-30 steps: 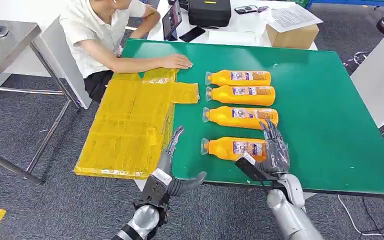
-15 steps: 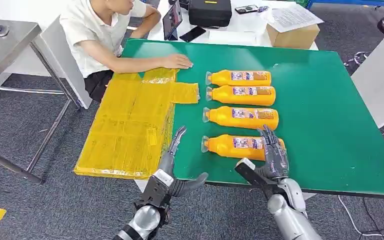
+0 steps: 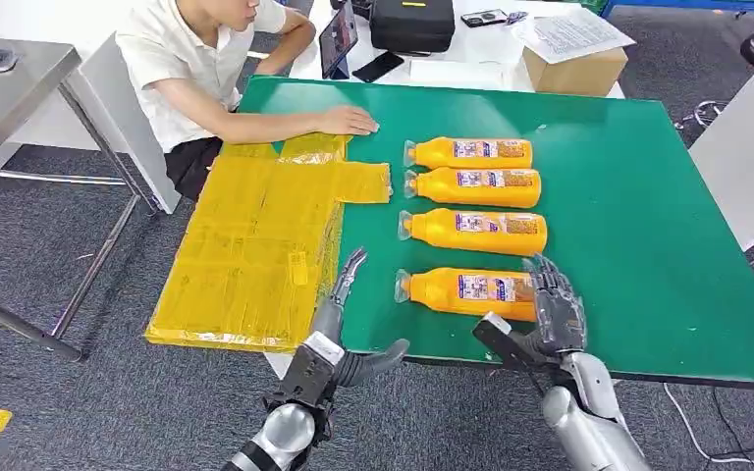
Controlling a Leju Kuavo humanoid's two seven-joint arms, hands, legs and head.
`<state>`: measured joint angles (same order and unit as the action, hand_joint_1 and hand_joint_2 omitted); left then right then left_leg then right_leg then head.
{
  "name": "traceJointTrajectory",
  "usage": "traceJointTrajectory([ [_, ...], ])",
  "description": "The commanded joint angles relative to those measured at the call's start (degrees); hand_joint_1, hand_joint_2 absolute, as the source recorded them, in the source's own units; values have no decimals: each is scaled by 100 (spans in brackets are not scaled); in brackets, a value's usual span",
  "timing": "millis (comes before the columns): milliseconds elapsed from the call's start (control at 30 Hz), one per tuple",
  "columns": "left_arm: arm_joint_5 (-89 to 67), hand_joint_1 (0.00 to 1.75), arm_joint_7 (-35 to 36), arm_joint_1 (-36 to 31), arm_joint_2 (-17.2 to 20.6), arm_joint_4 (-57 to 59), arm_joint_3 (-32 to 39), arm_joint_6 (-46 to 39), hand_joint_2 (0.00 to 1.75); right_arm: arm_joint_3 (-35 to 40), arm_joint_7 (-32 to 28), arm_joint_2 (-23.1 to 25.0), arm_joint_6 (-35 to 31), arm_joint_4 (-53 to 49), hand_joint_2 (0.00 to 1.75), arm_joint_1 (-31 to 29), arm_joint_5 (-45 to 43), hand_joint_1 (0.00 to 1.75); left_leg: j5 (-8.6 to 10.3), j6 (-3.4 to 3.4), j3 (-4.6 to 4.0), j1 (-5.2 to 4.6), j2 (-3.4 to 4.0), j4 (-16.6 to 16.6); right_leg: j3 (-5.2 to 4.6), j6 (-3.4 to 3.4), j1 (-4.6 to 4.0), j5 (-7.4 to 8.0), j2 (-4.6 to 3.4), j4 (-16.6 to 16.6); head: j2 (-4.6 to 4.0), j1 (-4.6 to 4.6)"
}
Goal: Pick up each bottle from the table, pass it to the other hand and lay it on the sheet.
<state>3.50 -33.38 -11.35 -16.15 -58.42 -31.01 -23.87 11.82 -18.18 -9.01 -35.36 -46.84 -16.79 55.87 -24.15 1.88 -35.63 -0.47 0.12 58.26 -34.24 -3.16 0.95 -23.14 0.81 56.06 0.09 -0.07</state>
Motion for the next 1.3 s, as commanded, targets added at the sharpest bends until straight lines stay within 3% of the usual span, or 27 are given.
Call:
traceJointTrajectory([
  [33,202,0,231,85,120,-256,58,311,175,265,380,-204,110,704,175,-391,446,0,-10,-14,24,6,12,-4,19,14,-5,-5,-18,-4,0,0],
  [267,202,0,231,85,120,-256,58,311,175,265,380,-204,110,704,175,-391,446,0,-8,-10,21,4,8,-4,16,10,-3,-4,-13,-4,0,0],
  [433,663,0,505,93,118,-373,123,896,175,424,494,-263,308,969,175,-653,644,0,-10,-11,27,5,12,-4,22,12,-4,-5,-18,-5,0,2],
  [900,695,0,456,113,111,-443,151,879,175,609,372,-118,603,1223,175,-848,615,0,-8,-10,29,6,15,-4,23,11,-6,-2,-20,-6,0,0],
  [1033,728,0,463,102,56,-343,76,970,175,877,447,-272,1134,1390,175,-932,657,0,-4,-7,24,5,7,-3,20,7,-5,-1,-10,-5,0,0],
  [1200,735,0,462,96,48,-329,75,971,175,870,412,-318,1103,1393,175,-905,628,0,-3,-7,37,6,-1,-4,31,8,-6,-2,-4,-8,0,2],
  [1267,771,0,460,108,57,-336,94,1002,175,990,250,-410,1484,1460,175,-913,522,0,-1,-7,37,6,-1,-4,33,7,-5,-1,-2,-8,0,2],
  [1300,772,0,460,110,61,-337,94,1003,175,984,236,-421,1485,1458,175,-900,506,52,-3,-10,43,7,-3,-5,40,10,-6,-3,-1,-8,0,0],
])
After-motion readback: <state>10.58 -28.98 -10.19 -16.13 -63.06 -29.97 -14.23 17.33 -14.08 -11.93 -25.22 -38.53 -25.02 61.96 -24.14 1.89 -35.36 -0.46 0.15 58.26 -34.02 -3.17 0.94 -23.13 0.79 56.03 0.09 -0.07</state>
